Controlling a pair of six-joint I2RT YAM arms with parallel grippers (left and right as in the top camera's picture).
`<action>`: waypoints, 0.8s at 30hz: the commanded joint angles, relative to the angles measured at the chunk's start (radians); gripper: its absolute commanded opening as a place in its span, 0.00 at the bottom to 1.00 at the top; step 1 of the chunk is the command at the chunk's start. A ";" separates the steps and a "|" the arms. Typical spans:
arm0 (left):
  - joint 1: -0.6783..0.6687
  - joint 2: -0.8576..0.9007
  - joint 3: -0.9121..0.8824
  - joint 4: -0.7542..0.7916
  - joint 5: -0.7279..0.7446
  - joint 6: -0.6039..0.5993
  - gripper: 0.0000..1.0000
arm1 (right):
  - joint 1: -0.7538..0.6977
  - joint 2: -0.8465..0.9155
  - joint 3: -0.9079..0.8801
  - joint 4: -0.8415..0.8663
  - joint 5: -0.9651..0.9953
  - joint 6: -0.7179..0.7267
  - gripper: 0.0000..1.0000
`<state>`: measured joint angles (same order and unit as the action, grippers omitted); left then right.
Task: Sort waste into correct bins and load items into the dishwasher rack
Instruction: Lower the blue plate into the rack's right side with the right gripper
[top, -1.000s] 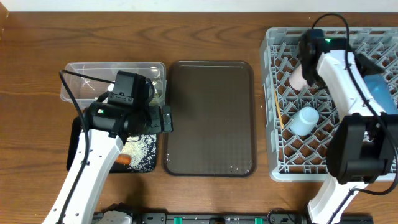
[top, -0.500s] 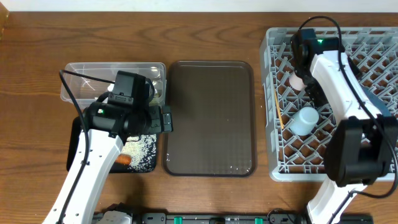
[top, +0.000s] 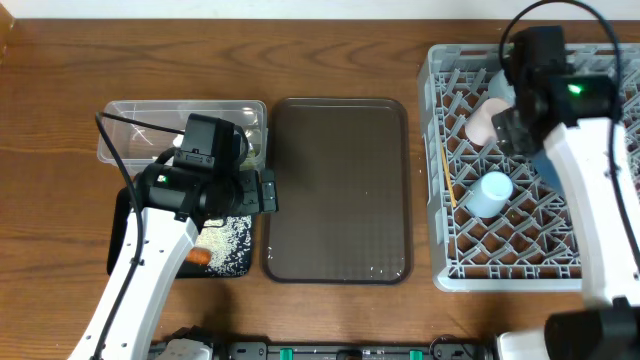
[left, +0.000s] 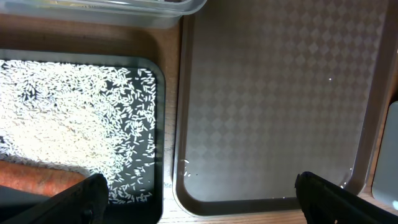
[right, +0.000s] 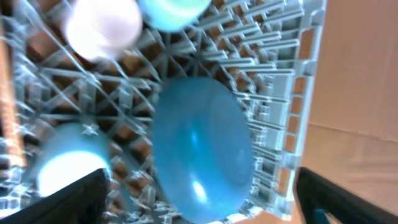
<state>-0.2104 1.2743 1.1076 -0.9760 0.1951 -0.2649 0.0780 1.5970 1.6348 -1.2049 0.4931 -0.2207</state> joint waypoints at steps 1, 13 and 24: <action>0.004 -0.001 0.008 -0.003 -0.013 0.002 0.98 | -0.072 -0.034 0.000 0.013 -0.146 0.093 0.72; 0.004 -0.001 0.008 -0.003 -0.013 0.002 0.98 | -0.408 -0.007 -0.002 0.008 -0.452 0.285 0.06; 0.004 -0.001 0.008 -0.003 -0.013 0.002 0.98 | -0.533 0.008 -0.158 0.076 -0.452 0.363 0.04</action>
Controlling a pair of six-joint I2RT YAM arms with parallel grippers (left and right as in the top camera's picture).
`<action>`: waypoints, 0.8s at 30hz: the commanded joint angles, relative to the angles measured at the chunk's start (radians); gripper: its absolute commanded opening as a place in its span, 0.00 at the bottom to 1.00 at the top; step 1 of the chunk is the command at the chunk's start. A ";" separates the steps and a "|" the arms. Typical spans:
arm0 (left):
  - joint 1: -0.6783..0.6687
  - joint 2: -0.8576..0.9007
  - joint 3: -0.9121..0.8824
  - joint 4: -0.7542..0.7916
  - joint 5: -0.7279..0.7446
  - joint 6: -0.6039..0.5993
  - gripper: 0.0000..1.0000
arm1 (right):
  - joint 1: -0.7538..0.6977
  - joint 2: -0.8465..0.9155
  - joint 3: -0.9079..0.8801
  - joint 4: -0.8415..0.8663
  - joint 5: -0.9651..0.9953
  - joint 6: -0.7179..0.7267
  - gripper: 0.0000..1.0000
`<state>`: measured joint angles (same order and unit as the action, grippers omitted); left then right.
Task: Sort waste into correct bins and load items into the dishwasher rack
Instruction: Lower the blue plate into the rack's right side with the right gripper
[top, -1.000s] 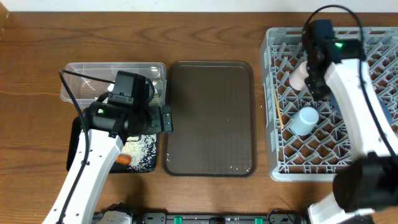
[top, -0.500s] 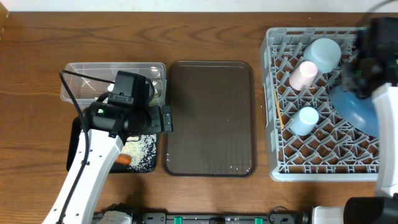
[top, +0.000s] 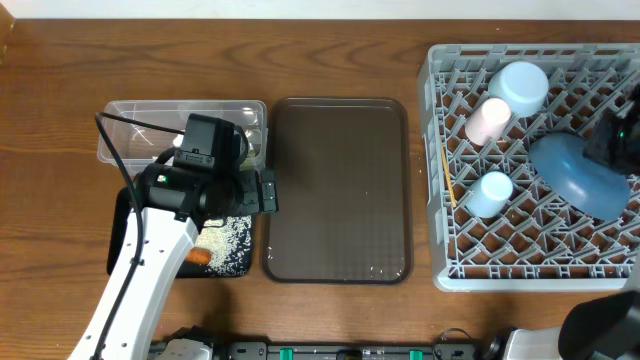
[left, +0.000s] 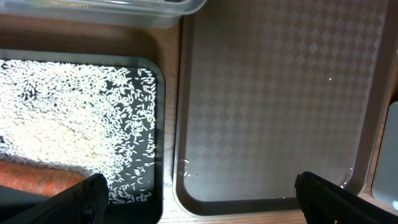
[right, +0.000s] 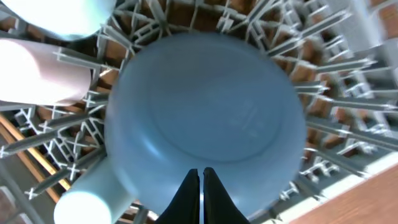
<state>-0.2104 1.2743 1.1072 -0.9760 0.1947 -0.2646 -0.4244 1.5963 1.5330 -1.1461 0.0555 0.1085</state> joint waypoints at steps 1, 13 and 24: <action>0.004 -0.001 0.008 -0.003 -0.013 0.002 0.98 | -0.039 0.009 -0.084 0.033 -0.016 0.034 0.04; 0.004 -0.001 0.008 -0.003 -0.013 0.002 0.98 | -0.046 0.008 -0.167 0.019 -0.090 0.075 0.09; 0.004 -0.001 0.008 -0.003 -0.013 0.002 0.98 | -0.046 -0.057 -0.082 0.010 -0.270 0.079 0.99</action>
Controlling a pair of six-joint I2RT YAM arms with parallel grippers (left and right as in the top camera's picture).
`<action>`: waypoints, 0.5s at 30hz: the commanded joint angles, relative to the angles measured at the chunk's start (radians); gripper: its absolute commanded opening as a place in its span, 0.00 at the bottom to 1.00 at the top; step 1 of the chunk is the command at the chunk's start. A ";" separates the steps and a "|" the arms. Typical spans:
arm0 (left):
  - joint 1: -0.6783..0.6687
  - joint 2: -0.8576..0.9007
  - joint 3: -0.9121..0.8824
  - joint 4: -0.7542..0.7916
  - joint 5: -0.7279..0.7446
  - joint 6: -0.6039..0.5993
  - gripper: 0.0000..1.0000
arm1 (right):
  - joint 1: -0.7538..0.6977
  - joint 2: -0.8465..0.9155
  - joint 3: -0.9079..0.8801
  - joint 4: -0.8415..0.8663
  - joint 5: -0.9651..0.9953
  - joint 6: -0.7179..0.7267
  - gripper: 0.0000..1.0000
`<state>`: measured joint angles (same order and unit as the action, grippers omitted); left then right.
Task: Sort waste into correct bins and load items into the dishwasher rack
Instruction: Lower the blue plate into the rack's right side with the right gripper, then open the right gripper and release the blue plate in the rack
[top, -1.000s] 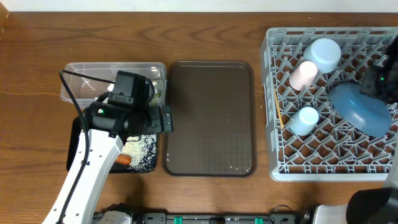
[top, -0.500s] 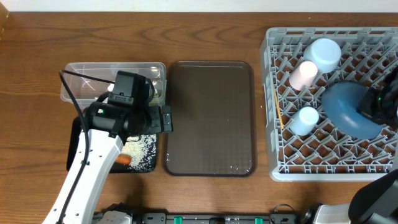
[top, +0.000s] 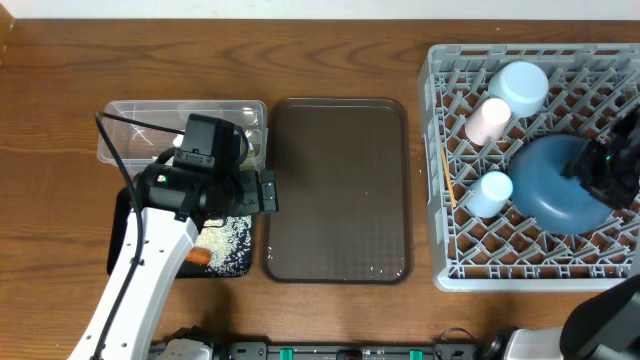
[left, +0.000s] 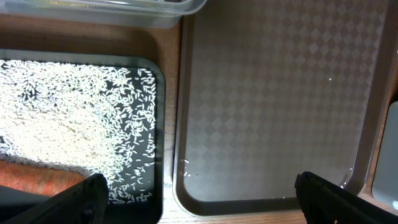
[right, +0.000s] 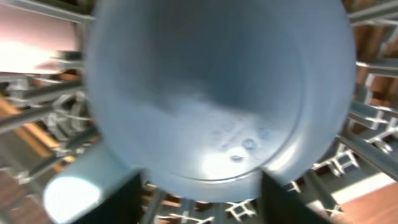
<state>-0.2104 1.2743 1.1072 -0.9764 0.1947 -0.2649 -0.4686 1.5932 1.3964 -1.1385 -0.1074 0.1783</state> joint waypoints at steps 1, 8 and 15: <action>0.004 -0.001 0.008 -0.003 -0.013 0.002 0.98 | -0.002 -0.061 0.065 0.006 -0.150 0.009 0.99; 0.004 -0.001 0.008 -0.003 -0.013 0.002 0.98 | 0.014 -0.081 0.072 0.047 -0.414 0.010 0.99; 0.004 -0.001 0.008 -0.003 -0.013 0.002 0.98 | 0.058 -0.081 0.071 0.027 -0.271 -0.042 0.99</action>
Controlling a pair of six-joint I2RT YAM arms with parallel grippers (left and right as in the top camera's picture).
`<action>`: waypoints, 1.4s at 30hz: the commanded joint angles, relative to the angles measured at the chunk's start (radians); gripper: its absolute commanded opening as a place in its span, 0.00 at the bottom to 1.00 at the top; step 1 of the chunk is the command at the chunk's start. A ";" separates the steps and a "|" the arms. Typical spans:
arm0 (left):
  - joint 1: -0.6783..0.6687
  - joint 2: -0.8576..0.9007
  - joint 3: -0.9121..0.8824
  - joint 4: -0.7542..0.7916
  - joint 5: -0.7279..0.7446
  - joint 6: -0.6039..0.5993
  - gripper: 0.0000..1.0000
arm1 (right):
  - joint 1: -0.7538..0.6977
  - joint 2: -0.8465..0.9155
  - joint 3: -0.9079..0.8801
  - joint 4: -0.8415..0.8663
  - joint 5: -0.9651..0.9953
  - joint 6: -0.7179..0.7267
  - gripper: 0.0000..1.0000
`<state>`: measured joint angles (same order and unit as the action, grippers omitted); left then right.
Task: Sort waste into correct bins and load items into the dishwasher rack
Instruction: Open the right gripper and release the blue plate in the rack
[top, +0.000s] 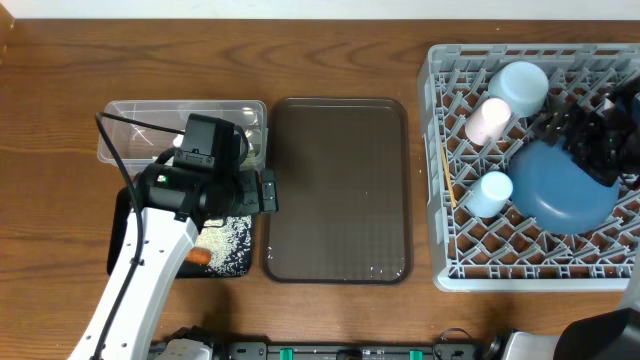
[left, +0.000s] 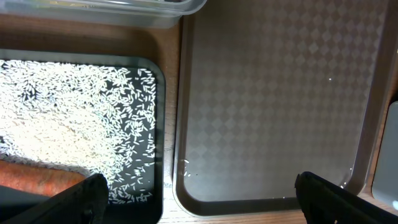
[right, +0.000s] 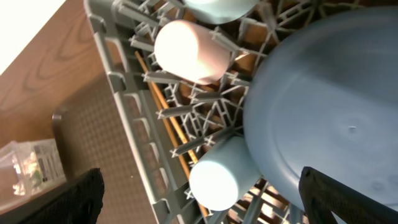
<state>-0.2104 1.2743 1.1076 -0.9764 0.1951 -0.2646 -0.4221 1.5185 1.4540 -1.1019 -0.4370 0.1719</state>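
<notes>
The grey dishwasher rack (top: 440, 150) at the right holds an upturned blue bowl (top: 555, 190), a pink cup (top: 486, 121), two pale blue cups (top: 520, 85) and a wooden chopstick (top: 441, 165). My right gripper (top: 590, 130) hovers open over the rack's upper right, above the bowl (right: 336, 106), with nothing between its fingers (right: 68, 199). My left gripper (left: 199, 205) stands open over the gap between the black bin (left: 158, 124) with rice and the brown tray (left: 273, 93).
A clear plastic bin (top: 180, 125) with wrappers sits behind the black bin (top: 240, 262). An orange carrot piece (left: 37, 177) lies among the rice. The brown tray (top: 340, 190) lies bare between the bins and the rack.
My right gripper has drawn back from close over the blue bowl to higher above the rack's upper right. The bowl lies as it did. The left arm has not moved.
My right gripper was open over the rack's back left, the bowl leaning in the rack. Then it was shut at the bowl's right edge. Then it was open close over the bowl, which lay flatter and further left. Now it hovers above. The left arm stayed still.
</notes>
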 joint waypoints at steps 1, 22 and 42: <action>0.004 -0.001 0.008 -0.003 -0.013 0.002 0.98 | 0.011 -0.006 0.014 -0.016 0.098 -0.035 0.99; 0.004 0.000 0.008 -0.003 -0.013 0.002 0.98 | 0.031 -0.014 0.004 -0.320 0.276 -0.279 0.99; 0.004 -0.001 0.008 -0.003 -0.013 0.002 0.98 | 0.033 -0.014 0.004 -0.320 0.276 -0.278 0.99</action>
<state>-0.2104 1.2743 1.1072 -0.9764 0.1951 -0.2646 -0.3943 1.5181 1.4540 -1.4204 -0.1631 -0.0887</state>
